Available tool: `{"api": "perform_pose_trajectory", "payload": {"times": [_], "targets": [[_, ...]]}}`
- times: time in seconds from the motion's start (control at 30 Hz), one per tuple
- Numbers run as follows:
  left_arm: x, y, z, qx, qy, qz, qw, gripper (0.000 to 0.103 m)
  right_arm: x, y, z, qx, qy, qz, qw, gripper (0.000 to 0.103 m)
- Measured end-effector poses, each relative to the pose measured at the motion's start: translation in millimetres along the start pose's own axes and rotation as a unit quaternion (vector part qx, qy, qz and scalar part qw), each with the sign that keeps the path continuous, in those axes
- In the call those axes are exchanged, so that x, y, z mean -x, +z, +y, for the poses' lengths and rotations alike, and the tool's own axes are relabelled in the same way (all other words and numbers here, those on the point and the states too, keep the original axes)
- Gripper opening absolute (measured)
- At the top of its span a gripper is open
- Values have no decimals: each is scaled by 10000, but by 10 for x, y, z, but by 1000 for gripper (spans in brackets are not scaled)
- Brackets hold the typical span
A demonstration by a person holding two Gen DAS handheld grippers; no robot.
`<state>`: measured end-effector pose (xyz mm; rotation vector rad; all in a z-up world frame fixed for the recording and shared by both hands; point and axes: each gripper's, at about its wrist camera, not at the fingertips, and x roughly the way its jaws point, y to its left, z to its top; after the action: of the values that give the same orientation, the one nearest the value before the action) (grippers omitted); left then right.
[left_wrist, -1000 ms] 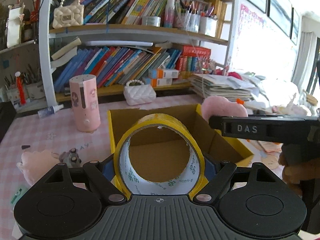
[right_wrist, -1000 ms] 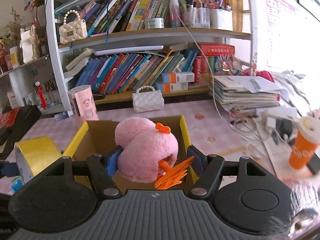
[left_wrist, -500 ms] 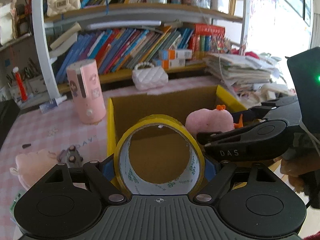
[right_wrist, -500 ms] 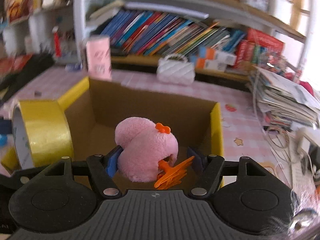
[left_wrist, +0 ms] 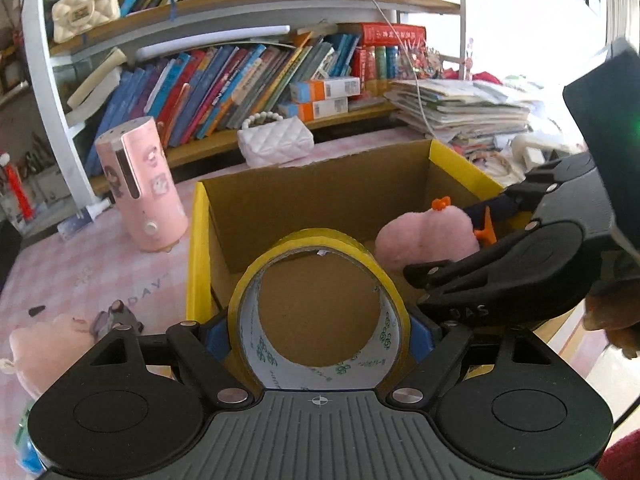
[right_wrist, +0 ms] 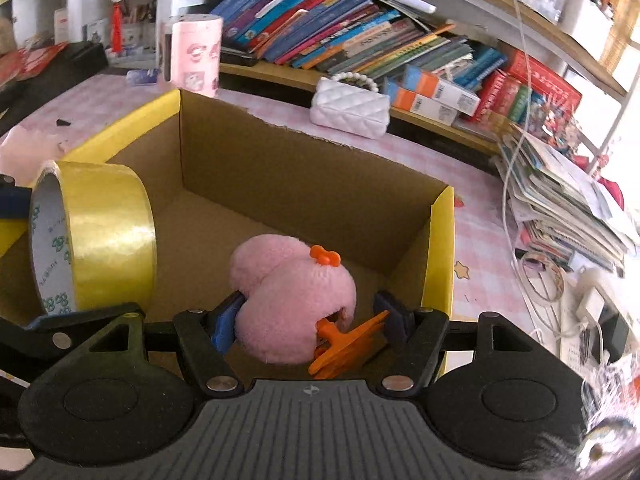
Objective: Organize objects
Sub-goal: 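Lower the plush into the box with the right tool while the left tool drops the tape roll in, then withdraw both open tools from the box back toward the table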
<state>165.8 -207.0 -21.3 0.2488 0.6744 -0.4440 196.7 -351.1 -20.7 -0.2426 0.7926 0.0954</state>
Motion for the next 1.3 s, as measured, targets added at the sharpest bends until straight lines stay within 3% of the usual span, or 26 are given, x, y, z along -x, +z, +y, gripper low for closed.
{"api": "perform_pose_trajectory", "payload": {"times": [0.37, 0.6, 0.83, 0.9, 1.0, 1.3], "targets": [[28, -4, 20, 166, 40, 23, 9999, 85, 6, 17, -44, -75, 195, -42, 9998, 70], [351, -15, 32, 282, 135, -517, 9982, 85, 200, -19, -189, -1070, 521, -467, 9918, 78], [742, -79, 44, 432, 71, -922, 9948, 86, 560, -77, -82, -1236, 241, -852, 9884, 79], [856, -119, 38, 394, 99, -1036, 9938, 92, 672, -114, -41, -1265, 100, -959, 9873, 81], [1031, -224, 36, 309, 131, -1203, 9922, 93, 865, -181, 47, -1350, -75, -1142, 9842, 81], [1369, -561, 172, 324, 57, -1169, 9926, 94, 1361, -515, 373, -1849, -678, -1385, 9706, 82]]}}
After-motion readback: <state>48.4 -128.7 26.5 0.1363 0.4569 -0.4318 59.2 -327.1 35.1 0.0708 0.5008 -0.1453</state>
